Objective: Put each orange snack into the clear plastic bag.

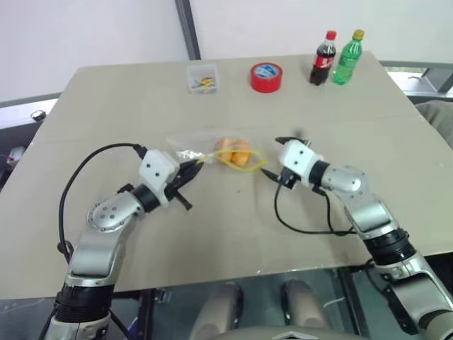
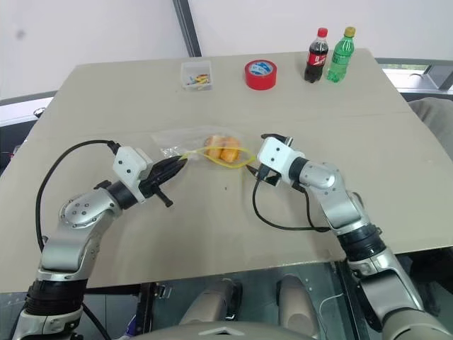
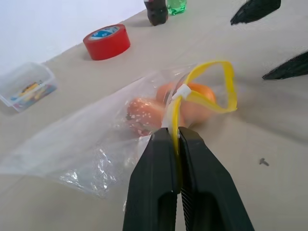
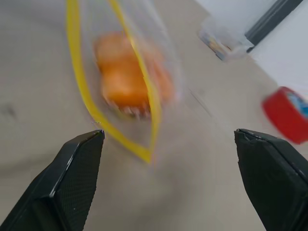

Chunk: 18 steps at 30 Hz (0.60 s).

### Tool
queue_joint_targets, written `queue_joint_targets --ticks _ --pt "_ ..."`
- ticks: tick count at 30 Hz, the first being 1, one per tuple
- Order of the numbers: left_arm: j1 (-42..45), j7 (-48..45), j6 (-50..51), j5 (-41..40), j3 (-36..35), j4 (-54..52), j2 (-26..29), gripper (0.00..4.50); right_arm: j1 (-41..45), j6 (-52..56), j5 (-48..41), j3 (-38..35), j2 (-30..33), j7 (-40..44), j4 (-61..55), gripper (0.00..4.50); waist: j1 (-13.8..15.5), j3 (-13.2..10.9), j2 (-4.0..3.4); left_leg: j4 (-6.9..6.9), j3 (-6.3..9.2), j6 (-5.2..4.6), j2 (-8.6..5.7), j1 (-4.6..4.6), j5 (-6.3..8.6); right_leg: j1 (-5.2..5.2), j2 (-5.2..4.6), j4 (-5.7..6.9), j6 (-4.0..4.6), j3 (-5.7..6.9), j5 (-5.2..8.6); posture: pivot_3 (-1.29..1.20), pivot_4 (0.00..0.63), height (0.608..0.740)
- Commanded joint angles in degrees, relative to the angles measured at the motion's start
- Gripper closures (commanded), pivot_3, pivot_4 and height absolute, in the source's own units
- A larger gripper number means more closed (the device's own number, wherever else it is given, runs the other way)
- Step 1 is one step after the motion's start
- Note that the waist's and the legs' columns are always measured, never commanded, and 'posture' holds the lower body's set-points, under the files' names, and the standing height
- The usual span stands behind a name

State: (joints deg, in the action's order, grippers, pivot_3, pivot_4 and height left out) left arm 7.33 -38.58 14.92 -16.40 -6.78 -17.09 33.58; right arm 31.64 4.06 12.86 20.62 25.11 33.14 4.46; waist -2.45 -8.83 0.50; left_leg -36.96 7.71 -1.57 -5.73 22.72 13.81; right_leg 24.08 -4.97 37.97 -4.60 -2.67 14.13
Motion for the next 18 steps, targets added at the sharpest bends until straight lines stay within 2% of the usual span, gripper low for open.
queue_joint_targets --ticks 1,11,12,13,15,16,17,18 --pt "1.21 -0.22 0.23 -1.48 -1.75 -1.23 0.63 4.50 3.88 -7.35 5.83 2.51 -1.25 -4.42 6.67 0.08 0.07 0.00 0.00 0.00 0.00 0.00 0.00 0.00 0.00 0.00 0.00 0.01 0.00 0.00 0.00 0.00 0.150 0.740" --pt "2.93 0.67 3.39 -3.29 -2.58 -2.18 0.76 4.50 10.44 -15.10 9.64 3.41 -5.73 -7.32 21.14 0.08 0.12 -0.01 0.02 -0.06 0.02 0.01 -0.01 0.02 -0.01 -0.04 0.00 -0.05 0.00 0.00 0.00 0.00 0.150 0.740" --pt "2.98 0.71 3.55 -3.35 -2.72 -2.21 0.73 4.50 10.83 -15.39 9.67 3.24 -6.05 -7.63 21.97 0.61 0.11 -0.01 0.02 -0.07 0.02 0.01 -0.01 0.02 -0.01 -0.05 0.00 -0.05 0.00 0.00 0.00 0.00 0.150 0.740" --pt "3.07 0.77 3.65 -3.36 -2.75 -2.18 0.70 4.50 11.15 -15.59 9.73 3.02 -6.22 -7.98 22.66 0.86 0.11 -0.01 0.02 -0.08 0.02 0.01 -0.01 0.02 -0.01 -0.05 0.00 -0.04 0.00 0.00 0.00 0.00 0.150 0.740" --pt "3.05 0.88 3.72 -3.47 -2.89 -2.19 0.75 4.50 11.47 -15.81 9.60 2.57 -6.31 -8.26 23.40 1.86 0.11 -0.01 0.02 -0.08 0.02 0.01 -0.01 0.02 -0.01 -0.05 0.00 -0.04 0.00 0.00 0.00 0.00 0.150 0.740" --pt "2.96 0.88 3.71 -3.55 -3.01 -2.20 0.79 4.50 11.49 -15.84 9.54 2.27 -6.29 -8.58 23.44 2.51 0.11 -0.01 0.02 -0.08 0.02 0.01 -0.01 0.02 -0.01 -0.05 0.00 -0.04 0.01 -0.01 0.00 0.00 0.150 0.740" --pt "2.97 0.86 3.63 -3.57 -3.08 -2.08 0.80 4.50 11.57 -15.92 9.22 1.82 -6.28 -8.71 23.36 2.94 0.10 -0.01 0.02 -0.08 0.02 0.01 -0.01 0.02 -0.01 -0.05 0.00 -0.04 0.00 -0.01 0.00 0.00 0.150 0.740" --pt "2.98 0.81 3.54 -3.60 -3.15 -1.98 0.80 4.50 11.57 -15.57 8.72 1.15 -6.42 -8.93 23.04 3.14 0.10 -0.01 0.02 -0.08 0.02 0.01 -0.01 0.02 -0.01 -0.05 0.00 -0.04 0.00 -0.01 0.00 0.00 0.150 0.740"
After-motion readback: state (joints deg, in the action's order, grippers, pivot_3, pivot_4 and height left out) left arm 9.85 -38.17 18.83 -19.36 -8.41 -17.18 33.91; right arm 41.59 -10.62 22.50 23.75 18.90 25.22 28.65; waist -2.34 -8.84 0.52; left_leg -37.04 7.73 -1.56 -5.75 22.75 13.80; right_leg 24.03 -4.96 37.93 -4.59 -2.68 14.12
